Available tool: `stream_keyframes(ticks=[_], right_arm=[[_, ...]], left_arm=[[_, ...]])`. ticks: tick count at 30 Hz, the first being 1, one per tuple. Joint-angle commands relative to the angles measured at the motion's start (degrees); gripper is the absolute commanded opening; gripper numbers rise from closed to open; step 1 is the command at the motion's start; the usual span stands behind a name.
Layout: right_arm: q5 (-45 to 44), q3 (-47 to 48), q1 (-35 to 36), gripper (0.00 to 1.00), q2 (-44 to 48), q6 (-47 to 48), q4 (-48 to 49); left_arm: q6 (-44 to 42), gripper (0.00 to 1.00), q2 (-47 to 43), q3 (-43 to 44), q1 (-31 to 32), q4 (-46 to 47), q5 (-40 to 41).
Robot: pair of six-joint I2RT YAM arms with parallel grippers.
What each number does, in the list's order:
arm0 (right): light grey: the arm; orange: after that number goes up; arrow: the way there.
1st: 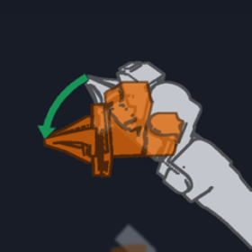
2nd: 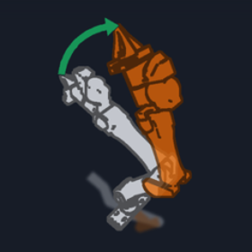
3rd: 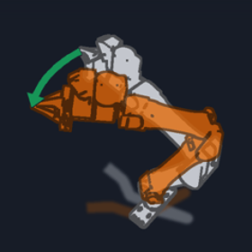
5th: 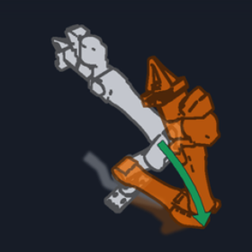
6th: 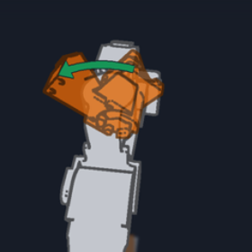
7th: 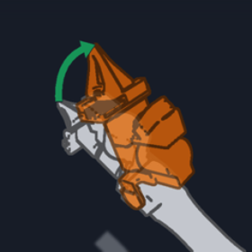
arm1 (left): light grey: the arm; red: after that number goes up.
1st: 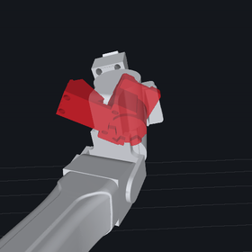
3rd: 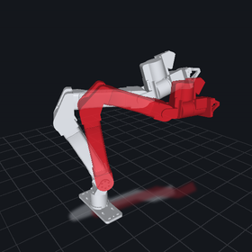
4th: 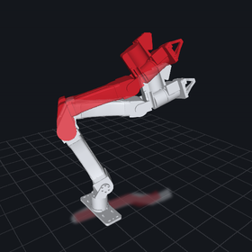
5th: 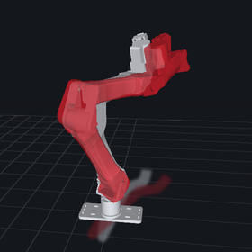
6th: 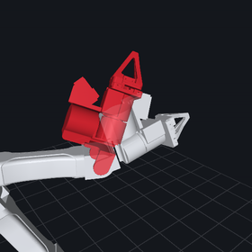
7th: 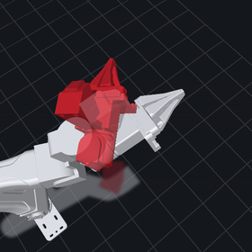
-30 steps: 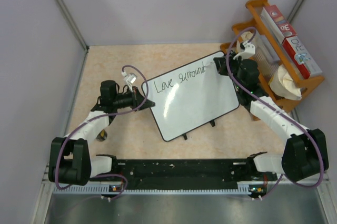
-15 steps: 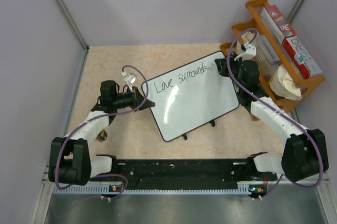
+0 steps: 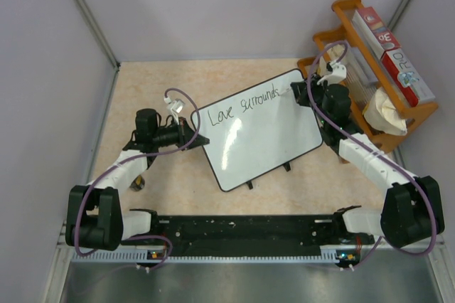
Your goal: Write a sentence on the whiteboard
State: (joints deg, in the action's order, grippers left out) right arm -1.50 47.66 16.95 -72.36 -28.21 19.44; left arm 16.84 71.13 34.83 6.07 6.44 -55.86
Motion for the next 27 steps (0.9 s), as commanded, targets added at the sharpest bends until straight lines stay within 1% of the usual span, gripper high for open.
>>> stream_keyframes(ticks=[1,6,11,19,24,27], right_arm=[[1.3,-1.1,-0.6,0.00,0.6,-0.2,0.0],[4.1,-1.3,-0.6,0.00,1.1,-1.1,0.9],[3.8,-2.0,-0.6,0.00,3.4,-1.3,0.9],[4.6,-2.9,-0.6,0.00,13.3,-1.3,-0.7],[7.8,-3.4,-0.6,0.00,16.4,-1.9,-2.2],[7.8,-3.6,0.8,0.00,17.5,-0.6,-4.1]], left_arm=[[-14.9,0.00,1.2,-1.3,1.5,-0.7,7.5],[-15.0,0.00,1.2,-1.3,1.6,-0.7,7.6],[-15.0,0.00,1.2,-1.3,1.7,-0.8,7.7],[-15.2,0.00,0.9,-0.9,1.7,-1.3,7.7],[-15.3,0.00,0.5,-0.9,1.8,-1.4,7.8],[-15.2,0.00,0.5,-1.0,1.9,-1.3,7.6]])
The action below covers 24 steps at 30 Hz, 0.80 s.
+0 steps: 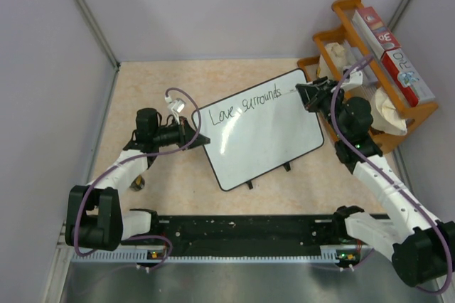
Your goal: Write a sentence on the whiteboard
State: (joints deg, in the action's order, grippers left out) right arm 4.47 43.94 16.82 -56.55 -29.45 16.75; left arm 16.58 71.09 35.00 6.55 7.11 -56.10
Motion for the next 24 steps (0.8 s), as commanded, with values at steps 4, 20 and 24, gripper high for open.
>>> stream_keyframes(ticks=[4,20,24], right_arm=[[0.7,-0.6,3.7,0.00,2.1,2.6,-3.5],[-3.5,-6.4,17.5,0.00,1.4,9.0,-3.0],[-2.8,-7.2,19.2,0.00,1.4,10.0,-1.4]], left_arm=[[-14.8,0.00,0.5,-1.3,1.6,-1.8,7.9],[-14.8,0.00,0.5,-1.3,1.9,-2.0,8.4],[-14.8,0.00,0.6,-1.3,2.0,-2.0,8.5]])
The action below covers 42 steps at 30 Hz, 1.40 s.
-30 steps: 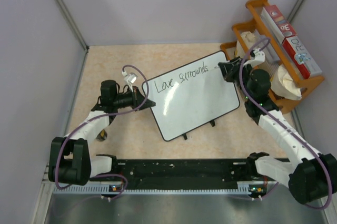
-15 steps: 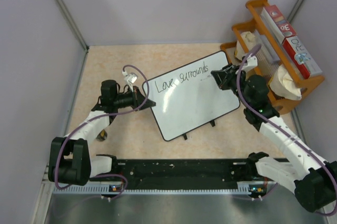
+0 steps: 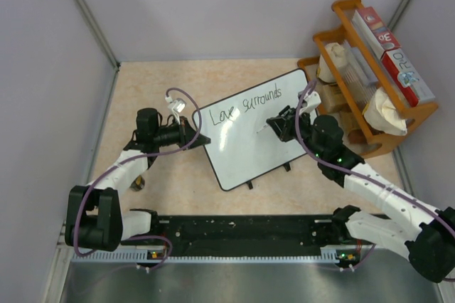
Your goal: Write a sentence on the whiteboard
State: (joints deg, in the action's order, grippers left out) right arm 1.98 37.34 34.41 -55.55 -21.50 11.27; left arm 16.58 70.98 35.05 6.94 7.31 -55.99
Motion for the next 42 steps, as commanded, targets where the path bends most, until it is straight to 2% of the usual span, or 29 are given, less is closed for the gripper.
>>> stream_keyframes(ticks=[1,12,23,33,42], right_arm=[[-0.2,-0.9,1.8,0.00,0.4,2.2,4.8],[2.4,1.3,5.7,0.00,-3.4,2.7,8.8],[-0.8,6.9,12.0,0.00,-11.0,1.2,13.3],[-1.7,10.7,12.6,0.00,-18.0,0.6,15.8],[-3.9,10.2,12.6,0.00,-19.3,0.8,15.0]], left_arm=[[-14.9,0.00,0.9,-1.4,1.6,-2.1,8.4],[-15.0,0.00,1.0,-1.1,1.8,-2.5,8.6],[-15.0,0.00,1.0,-1.0,1.8,-2.7,8.8],[-15.3,0.00,1.2,-0.9,1.8,-2.7,8.7],[-15.3,0.00,1.4,-0.8,1.8,-2.8,8.6]])
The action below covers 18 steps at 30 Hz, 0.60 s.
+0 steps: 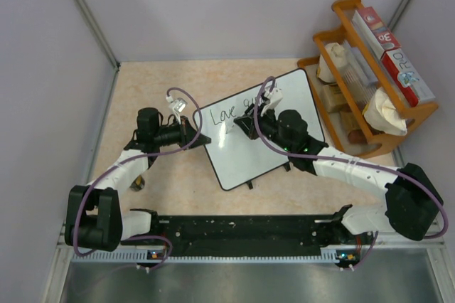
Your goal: Write a sentence on the whiteboard
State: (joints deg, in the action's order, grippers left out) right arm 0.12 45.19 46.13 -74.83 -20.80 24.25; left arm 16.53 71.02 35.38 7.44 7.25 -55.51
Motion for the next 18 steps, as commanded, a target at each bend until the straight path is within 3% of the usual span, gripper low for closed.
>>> stream_keyframes(ticks=[1,18], right_arm=[[-2.1,2.2,0.9,0.00,0.1,0.2,1.9],[-4.0,-2.7,0.9,0.00,3.3,0.4,-1.9]], left_arm=[[-15.4,0.00,1.4,-1.1,1.3,-2.8,8.1],[-15.3,0.00,1.5,-1.0,1.3,-2.9,8.3]])
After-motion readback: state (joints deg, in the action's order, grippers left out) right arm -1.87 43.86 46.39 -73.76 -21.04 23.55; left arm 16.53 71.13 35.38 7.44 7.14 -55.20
